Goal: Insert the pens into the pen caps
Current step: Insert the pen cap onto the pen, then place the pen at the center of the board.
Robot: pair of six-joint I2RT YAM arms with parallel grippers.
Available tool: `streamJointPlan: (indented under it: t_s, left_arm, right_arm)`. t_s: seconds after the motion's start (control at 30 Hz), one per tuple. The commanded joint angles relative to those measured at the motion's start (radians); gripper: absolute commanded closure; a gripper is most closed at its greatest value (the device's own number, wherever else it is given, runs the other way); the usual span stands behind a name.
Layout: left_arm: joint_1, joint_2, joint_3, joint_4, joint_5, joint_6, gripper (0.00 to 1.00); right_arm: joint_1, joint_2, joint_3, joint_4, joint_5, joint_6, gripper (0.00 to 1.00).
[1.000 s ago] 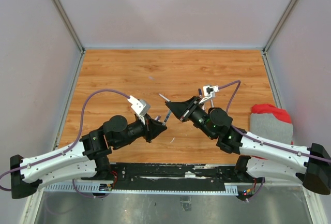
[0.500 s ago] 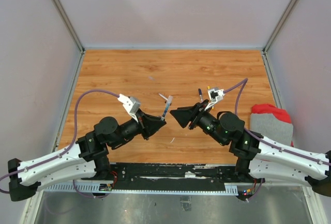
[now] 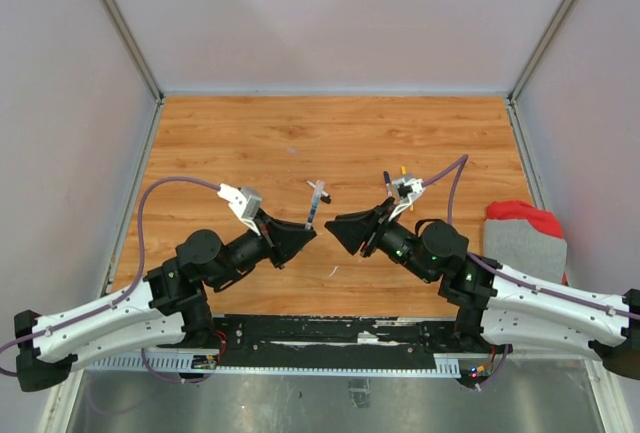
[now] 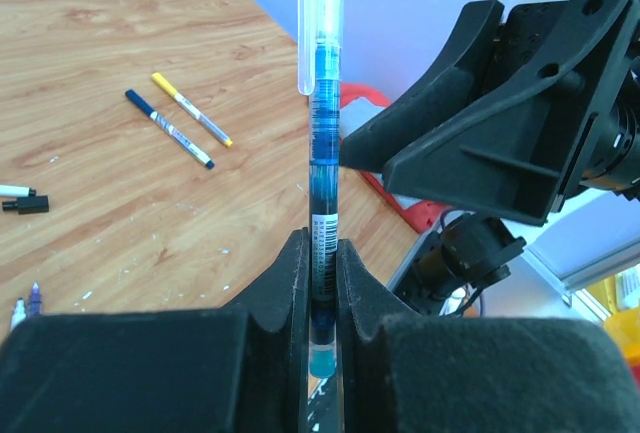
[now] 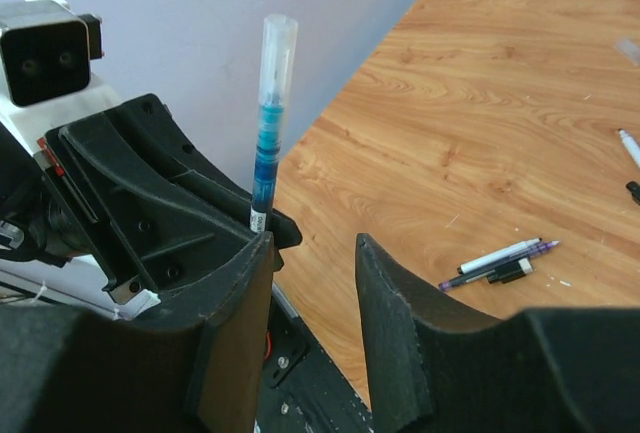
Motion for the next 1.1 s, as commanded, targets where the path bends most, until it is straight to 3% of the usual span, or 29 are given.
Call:
streamJointPlan:
  t_s: [0.0, 0.1, 0.2, 0.7, 1.07]
  left_arm:
    - [0.003, 0.011, 0.011, 0.057, -0.015, 0.005, 0.99]
    - [0.002, 0.012, 0.013, 0.062, -0.018, 0.013, 1.00]
    - [0.002, 0.006, 0.009, 0.066, -0.022, 0.014, 1.00]
    - [0.003, -0.016, -0.010, 0.064, -0.001, 0.011, 1.00]
    - [0.003, -0.005, -0.015, 0.075, 0.023, 0.014, 1.00]
  right_arm:
    - [0.006, 0.053, 0.043, 0.087, -0.068, -0.013, 0.59]
    - [0.006, 0.089, 0.052, 0.123, -0.094, 0.008, 0.51]
    - [0.005, 0.118, 0.052, 0.171, -0.119, 0.032, 0.51]
    - [-0.004, 0.186, 0.058, 0.245, -0.073, 0.097, 0.70]
    - [-0.010, 0.222, 0.079, 0.241, -0.081, 0.108, 0.75]
